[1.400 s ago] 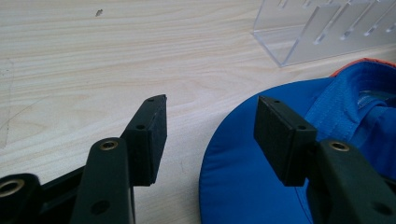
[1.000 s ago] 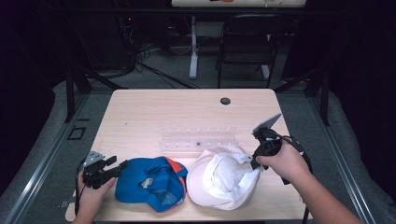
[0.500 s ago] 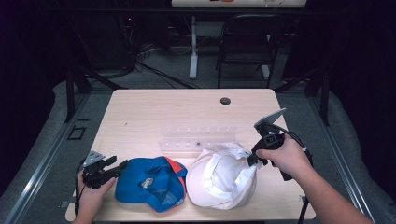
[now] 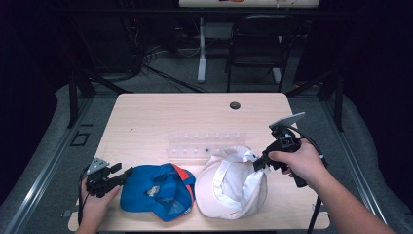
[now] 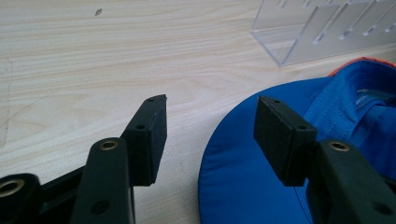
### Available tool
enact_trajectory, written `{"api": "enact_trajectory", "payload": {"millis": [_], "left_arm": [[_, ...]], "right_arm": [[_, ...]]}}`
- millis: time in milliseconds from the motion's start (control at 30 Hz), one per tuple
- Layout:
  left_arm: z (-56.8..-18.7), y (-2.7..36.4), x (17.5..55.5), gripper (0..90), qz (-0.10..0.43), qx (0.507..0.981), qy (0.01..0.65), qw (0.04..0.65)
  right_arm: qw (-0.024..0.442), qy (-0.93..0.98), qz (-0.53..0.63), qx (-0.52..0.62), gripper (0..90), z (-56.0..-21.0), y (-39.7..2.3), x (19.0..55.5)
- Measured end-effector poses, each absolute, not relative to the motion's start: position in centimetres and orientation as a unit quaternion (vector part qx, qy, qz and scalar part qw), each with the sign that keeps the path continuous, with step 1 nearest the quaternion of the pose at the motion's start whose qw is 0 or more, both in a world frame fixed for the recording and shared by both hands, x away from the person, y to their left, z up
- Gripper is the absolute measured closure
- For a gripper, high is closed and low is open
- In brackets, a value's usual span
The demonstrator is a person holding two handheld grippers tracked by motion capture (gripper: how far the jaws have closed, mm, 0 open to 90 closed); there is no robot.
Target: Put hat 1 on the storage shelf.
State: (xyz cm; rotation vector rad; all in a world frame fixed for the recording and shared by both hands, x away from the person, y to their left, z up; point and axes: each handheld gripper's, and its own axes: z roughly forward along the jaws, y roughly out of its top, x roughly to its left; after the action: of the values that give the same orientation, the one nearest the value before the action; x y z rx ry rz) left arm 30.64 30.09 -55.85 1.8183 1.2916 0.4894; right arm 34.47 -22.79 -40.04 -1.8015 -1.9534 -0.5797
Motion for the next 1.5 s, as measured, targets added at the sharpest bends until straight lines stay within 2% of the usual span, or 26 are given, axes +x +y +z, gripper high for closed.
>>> {"api": "enact_trajectory", "payload": {"millis": [633, 1500], "left_arm": [[-55.8, 30.1, 30.6, 44.9, 0.194, 0.723, 0.516, 0.417], [-55.8, 30.0, 30.6, 44.9, 0.192, 0.726, 0.513, 0.415]], "right_arm": [[0.263, -0.687, -0.269, -0.622, 81.3, -37.5, -22.3, 34.1], [0.263, -0.662, -0.349, -0.609, 81.2, -33.8, -23.2, 34.6]]}}
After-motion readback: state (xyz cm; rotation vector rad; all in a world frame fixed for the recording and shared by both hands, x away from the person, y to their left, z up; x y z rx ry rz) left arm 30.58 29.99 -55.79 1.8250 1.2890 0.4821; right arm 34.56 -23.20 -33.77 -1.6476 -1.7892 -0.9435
